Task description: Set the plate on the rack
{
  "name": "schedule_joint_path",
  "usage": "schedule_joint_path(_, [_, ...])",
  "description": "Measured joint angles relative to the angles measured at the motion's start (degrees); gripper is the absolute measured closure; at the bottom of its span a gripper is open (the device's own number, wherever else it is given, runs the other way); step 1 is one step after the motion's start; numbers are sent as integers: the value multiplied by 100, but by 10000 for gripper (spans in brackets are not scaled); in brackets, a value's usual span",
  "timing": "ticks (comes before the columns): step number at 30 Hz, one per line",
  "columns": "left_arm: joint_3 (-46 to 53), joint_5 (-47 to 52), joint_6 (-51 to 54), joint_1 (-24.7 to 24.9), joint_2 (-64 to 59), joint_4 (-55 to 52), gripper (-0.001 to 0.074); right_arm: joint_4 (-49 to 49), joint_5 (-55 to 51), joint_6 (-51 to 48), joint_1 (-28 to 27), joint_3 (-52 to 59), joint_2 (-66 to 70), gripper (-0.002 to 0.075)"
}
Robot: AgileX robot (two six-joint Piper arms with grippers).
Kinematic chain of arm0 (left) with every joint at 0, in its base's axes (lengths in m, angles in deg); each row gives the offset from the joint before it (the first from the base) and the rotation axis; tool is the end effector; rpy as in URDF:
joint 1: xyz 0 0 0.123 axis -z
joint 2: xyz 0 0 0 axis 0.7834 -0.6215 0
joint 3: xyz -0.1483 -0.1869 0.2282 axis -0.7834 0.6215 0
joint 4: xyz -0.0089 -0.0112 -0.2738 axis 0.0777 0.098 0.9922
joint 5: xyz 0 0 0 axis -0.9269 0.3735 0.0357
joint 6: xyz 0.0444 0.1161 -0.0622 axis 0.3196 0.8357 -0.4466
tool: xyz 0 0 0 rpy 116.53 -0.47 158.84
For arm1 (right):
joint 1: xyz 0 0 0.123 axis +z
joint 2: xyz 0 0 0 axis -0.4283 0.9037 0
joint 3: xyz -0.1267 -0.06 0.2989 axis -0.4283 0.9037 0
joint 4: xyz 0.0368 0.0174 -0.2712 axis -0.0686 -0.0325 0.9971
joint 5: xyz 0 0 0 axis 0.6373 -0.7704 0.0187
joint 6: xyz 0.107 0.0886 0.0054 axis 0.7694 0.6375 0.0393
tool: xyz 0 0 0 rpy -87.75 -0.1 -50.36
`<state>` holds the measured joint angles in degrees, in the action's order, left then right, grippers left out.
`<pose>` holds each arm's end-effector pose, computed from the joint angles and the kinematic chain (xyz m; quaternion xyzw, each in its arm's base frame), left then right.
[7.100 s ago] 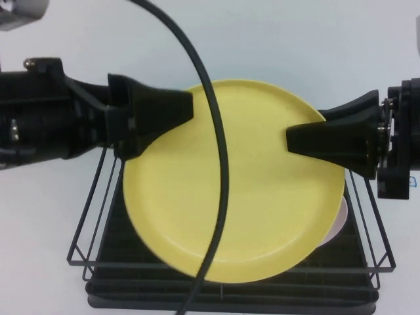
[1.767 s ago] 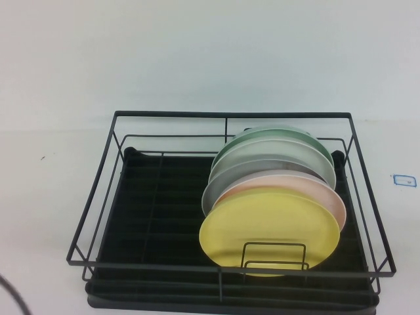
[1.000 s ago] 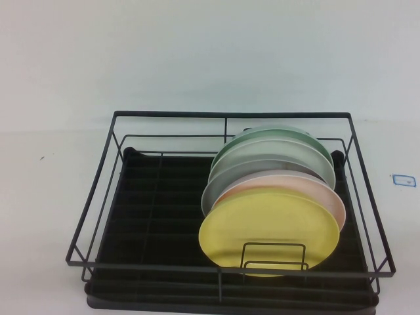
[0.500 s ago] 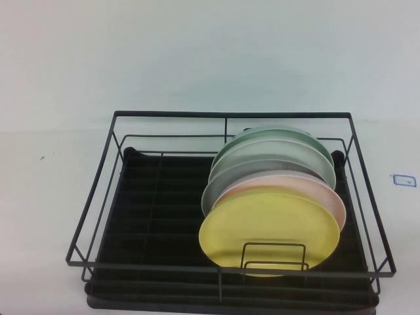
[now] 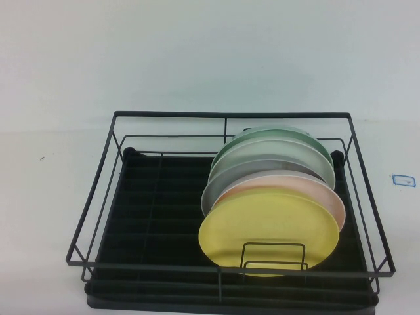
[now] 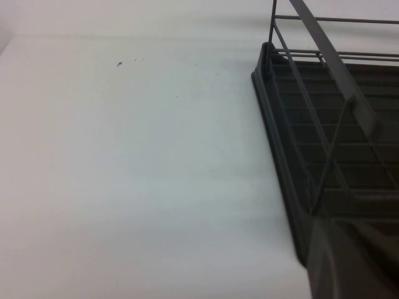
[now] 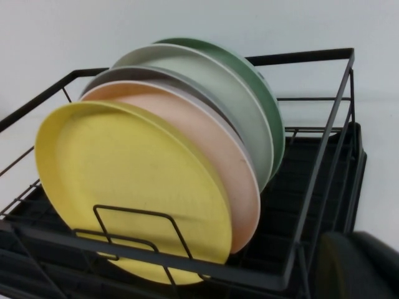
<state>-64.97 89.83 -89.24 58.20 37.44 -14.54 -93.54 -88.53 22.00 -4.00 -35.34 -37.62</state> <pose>0.0763 -0.0105 0.1697 0.0291 0.7888 -0.0560 0.6114 0.1051 0.0424 0.2028 -0.0648 0.7787 0.1835 0.5965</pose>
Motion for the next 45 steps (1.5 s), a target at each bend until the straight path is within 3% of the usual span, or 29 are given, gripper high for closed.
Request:
schedule_joint_path(5, [0, 0, 0, 0, 0, 0, 735, 215, 91, -10, -128, 47, -536, 728])
schedule_joint_path(8, [0, 0, 0, 0, 0, 0, 735, 1036, 222, 175, -438, 47, -885, 728])
schedule_joint_path(10, [0, 0, 0, 0, 0, 0, 735, 2230, 157, 810, -655, 47, -1024, 728])
schedule_joint_path(14, [0, 0, 0, 0, 0, 0, 735, 5801, -369, 3555, -998, 47, -1148, 728])
schedule_joint_path(18, [0, 0, 0, 0, 0, 0, 735, 7724, -732, 5607, -1286, 310, -1319, 728])
schedule_joint_path(29, [-10, 0, 0, 0, 0, 0, 735, 8136, -1778, 6269, -1557, 445, -2109, 728])
schedule_joint_path(45, [-10, 0, -8, 0, 0, -20, 735, 8088, -1864, 6302, -1557, 445, -2109, 728])
